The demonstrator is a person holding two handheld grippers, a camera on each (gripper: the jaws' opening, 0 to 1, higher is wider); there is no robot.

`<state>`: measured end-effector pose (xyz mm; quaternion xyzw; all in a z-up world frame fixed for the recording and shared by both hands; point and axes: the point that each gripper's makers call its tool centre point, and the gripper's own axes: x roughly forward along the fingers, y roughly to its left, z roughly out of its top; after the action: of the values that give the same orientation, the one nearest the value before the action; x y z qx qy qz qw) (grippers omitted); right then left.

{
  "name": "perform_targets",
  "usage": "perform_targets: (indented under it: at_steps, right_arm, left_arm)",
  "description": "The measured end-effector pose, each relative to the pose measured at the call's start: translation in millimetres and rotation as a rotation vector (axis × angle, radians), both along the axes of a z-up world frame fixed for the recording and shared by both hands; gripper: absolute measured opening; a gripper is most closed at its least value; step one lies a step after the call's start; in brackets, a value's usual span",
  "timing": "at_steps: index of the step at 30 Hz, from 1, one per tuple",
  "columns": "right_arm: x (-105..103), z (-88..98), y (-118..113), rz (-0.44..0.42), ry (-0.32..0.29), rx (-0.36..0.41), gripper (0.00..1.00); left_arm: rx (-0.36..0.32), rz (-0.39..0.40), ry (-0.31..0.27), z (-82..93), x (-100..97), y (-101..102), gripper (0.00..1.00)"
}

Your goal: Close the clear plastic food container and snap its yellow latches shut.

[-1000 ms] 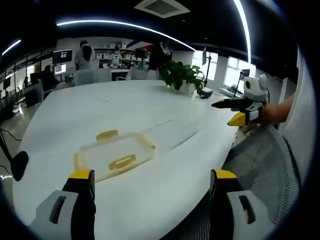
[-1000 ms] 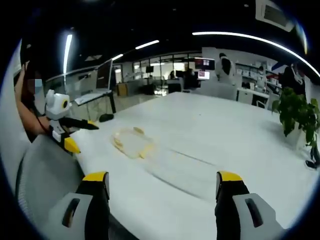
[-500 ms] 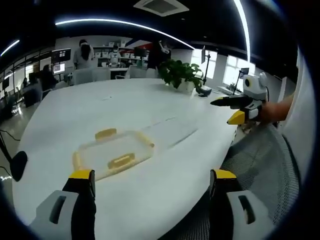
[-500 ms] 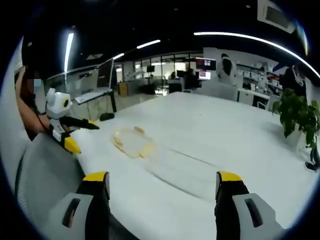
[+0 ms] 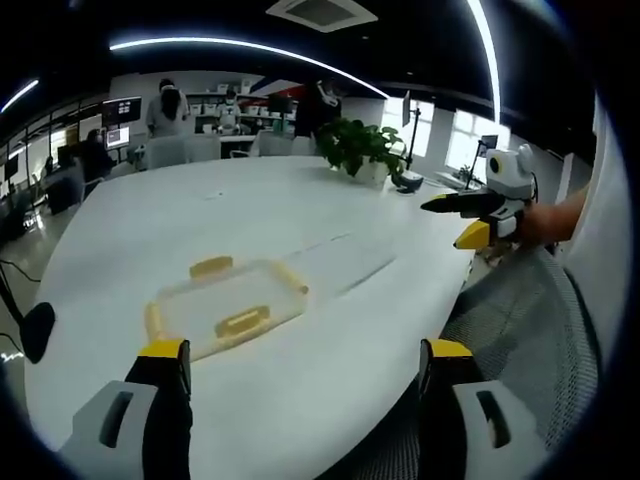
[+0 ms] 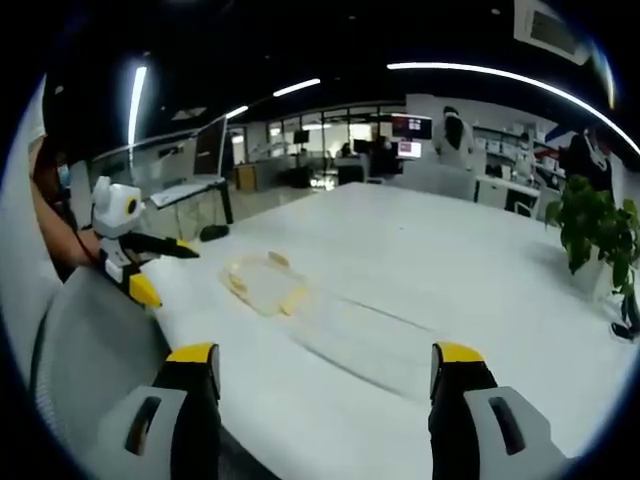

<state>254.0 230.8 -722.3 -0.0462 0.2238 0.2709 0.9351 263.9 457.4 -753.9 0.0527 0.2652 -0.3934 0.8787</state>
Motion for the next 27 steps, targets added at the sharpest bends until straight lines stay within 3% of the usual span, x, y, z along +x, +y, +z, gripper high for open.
perform_targets:
  at_steps: [27]
  right_arm:
    - [0.5,-1.4,-1.8,-0.007,0.004,-0.002,0.85]
  left_arm:
    - [0.007,-0.010,0.007,-2.0,-1.4,-0.4,0.94]
